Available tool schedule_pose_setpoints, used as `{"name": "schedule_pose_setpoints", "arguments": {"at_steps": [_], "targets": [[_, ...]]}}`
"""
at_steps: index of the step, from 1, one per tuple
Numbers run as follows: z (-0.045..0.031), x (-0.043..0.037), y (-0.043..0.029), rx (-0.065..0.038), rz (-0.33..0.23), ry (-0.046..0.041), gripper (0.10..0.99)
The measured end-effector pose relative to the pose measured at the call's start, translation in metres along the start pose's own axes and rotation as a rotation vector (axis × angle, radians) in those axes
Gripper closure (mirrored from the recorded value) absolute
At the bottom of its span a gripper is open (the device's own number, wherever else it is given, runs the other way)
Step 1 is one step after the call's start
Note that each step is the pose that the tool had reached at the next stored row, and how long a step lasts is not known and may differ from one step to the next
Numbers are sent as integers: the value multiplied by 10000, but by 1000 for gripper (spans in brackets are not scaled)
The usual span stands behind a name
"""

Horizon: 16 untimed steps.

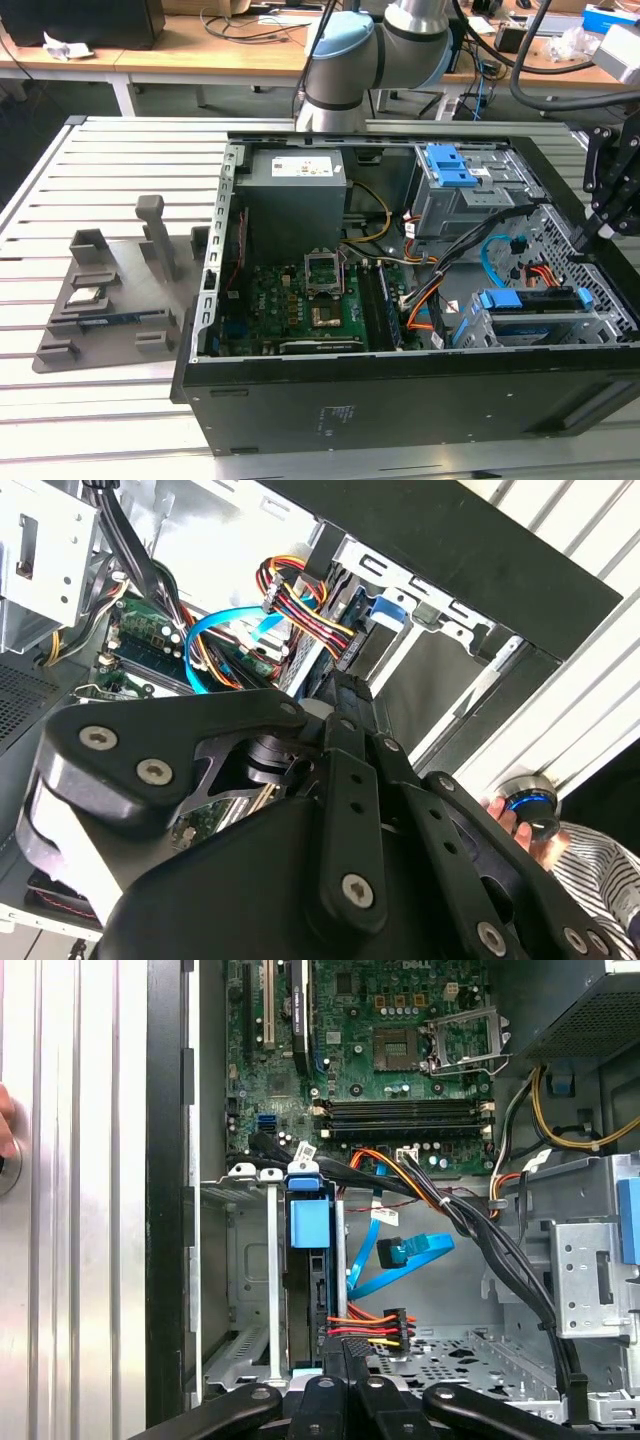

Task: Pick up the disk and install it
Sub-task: 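Insert the second disk wire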

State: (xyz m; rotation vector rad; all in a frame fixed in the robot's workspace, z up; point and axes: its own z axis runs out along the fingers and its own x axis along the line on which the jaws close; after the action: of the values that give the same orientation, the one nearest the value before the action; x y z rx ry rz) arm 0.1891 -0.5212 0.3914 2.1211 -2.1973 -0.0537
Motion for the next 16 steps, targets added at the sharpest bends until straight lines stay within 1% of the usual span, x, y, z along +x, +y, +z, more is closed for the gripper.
{"name": "schedule_pose_setpoints", "arguments": {"at_steps": [1, 3, 4, 11, 14, 16], "targets": [[-2, -3, 5, 0, 0, 4, 980], [6, -18, 78, 0, 0, 1, 980], [10, -18, 100, 0, 0, -1, 980], [10, -18, 105, 0, 0, 0, 973], [10, -17, 105, 0, 0, 0, 792], [11, -21, 106, 0, 0, -2, 792]]}}
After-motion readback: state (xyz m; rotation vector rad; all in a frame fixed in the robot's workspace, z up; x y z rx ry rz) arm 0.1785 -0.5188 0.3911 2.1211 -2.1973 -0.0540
